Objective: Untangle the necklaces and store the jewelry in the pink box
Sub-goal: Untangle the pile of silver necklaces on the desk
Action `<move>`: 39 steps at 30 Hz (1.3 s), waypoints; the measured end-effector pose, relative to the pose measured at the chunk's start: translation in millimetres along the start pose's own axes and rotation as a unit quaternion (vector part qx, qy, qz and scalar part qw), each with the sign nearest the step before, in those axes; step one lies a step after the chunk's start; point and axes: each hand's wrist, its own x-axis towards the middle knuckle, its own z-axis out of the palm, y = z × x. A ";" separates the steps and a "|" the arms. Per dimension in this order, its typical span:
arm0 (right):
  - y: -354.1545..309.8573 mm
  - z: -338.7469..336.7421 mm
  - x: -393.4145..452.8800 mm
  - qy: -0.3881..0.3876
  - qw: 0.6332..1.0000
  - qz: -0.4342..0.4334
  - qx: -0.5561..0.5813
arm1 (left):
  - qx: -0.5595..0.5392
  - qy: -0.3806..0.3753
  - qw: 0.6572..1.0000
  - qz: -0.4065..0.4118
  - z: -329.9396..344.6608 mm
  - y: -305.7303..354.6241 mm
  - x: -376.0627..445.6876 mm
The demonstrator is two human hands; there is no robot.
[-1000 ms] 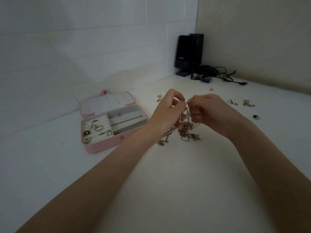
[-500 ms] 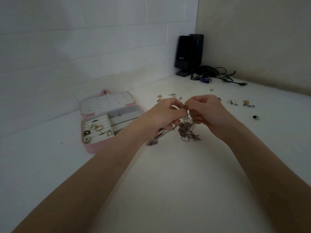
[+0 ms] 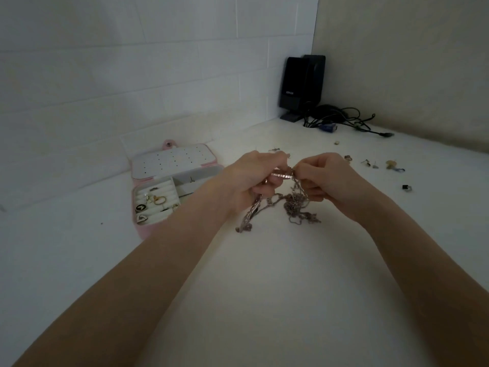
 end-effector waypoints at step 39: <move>-3.4 -2.6 2.6 0.149 0.980 -0.129 -0.029 | 0.263 -0.002 0.962 0.069 -21.1 5.9 2.5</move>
